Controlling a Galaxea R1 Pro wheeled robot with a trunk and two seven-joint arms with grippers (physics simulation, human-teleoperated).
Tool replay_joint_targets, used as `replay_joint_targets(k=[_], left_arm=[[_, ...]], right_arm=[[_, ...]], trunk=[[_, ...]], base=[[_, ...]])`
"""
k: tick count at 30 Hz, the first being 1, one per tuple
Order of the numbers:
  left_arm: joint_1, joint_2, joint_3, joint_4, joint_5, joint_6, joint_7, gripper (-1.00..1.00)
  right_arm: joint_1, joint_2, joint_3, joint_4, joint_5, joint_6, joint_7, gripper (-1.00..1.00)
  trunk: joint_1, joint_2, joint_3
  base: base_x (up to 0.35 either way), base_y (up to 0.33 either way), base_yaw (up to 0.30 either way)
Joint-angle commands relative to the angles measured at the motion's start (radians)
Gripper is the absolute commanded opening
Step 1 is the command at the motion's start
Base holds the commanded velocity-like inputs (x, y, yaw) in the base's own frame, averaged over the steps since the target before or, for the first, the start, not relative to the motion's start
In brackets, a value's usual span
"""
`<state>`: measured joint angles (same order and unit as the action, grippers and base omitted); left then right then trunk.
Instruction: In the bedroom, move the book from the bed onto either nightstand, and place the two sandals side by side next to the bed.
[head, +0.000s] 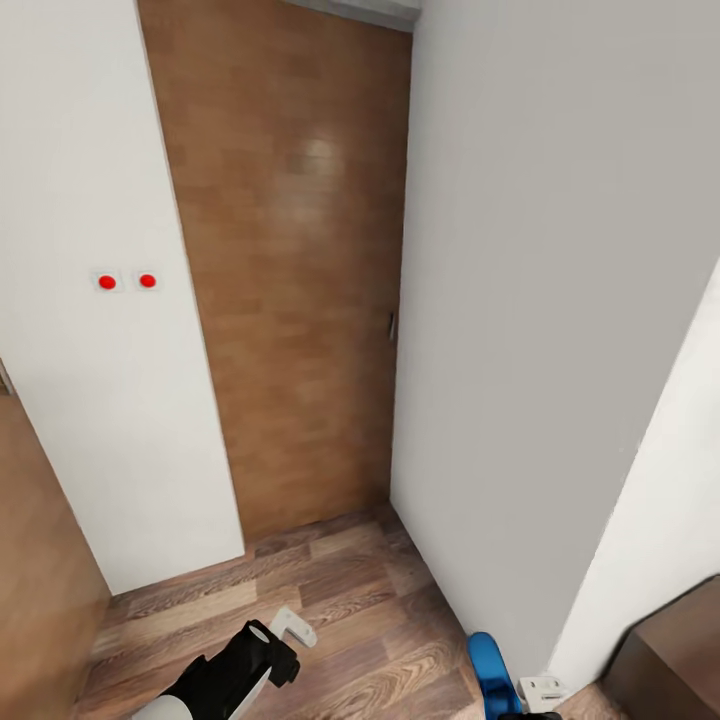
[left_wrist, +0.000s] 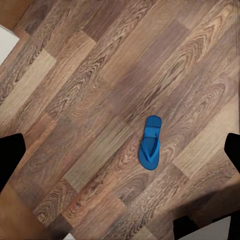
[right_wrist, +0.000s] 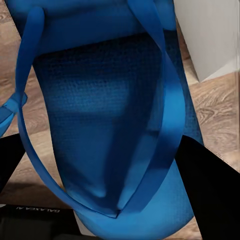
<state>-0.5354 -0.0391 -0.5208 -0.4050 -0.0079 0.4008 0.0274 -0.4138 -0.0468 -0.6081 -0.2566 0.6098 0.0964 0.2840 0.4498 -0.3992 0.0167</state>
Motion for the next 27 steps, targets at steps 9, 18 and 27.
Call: replay_joint_targets(k=[9,18,27], left_arm=[[0.000,0.001,-0.014,-0.002,-0.005,0.000,0.003,1.00],[0.000,-0.001,-0.019,-0.003,-0.006,-0.001,0.003,1.00],[0.000,-0.001,-0.019,-0.003,-0.006,-0.002,0.003,1.00]], right_arm=[[0.000,0.001,-0.008,-0.003,0.007,0.005,0.007,-1.00],[0.000,0.001,-0.009,-0.003,0.007,0.005,0.007,-1.00],[0.000,0.000,-0.008,-0.003,0.007,0.005,0.007,-1.00]], trunk=[[0.000,-0.001,0.001],[0.000,-0.001,0.001],[0.000,-0.001,0.001]], base=[[-0.137,0.108,-0.144],[-0.028,0.081,-0.197],[-0.003,0.041,-0.281]])
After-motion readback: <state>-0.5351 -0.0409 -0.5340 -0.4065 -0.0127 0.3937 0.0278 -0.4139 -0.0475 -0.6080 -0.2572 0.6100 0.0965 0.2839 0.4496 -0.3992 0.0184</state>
